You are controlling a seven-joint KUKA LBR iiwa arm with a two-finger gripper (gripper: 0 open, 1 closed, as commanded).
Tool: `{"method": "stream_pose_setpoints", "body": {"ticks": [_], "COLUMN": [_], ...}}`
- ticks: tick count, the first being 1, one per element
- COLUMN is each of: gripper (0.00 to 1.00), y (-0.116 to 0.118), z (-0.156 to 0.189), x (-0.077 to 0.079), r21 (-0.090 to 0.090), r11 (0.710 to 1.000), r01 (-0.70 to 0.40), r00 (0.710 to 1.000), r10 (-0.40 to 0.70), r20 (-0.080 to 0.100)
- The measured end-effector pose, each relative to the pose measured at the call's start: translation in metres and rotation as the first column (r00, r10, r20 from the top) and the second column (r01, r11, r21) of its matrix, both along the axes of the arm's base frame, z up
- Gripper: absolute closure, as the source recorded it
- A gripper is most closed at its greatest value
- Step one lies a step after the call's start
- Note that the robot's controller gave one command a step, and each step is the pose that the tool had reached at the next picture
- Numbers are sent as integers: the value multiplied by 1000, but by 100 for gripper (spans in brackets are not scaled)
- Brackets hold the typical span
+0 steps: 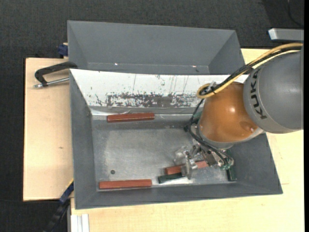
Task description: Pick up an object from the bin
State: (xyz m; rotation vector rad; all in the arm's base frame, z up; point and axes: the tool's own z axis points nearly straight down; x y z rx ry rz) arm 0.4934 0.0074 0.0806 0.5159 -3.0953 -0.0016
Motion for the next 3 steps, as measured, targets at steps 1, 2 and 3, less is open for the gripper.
{"method": "stream_pose_setpoints", "body": {"ticks": [1, 2, 3], "gripper": [100, 100, 100], "y": [0, 1, 1], "z": [23, 46, 59], "x": [-1, 1, 3], "r21": [0, 1, 1], "r11": [1000, 1000, 1000], "r01": [0, 0, -1], "r00": [1000, 1000, 1000], "r10": [0, 0, 1], "r20": [-3, 7, 13]}}
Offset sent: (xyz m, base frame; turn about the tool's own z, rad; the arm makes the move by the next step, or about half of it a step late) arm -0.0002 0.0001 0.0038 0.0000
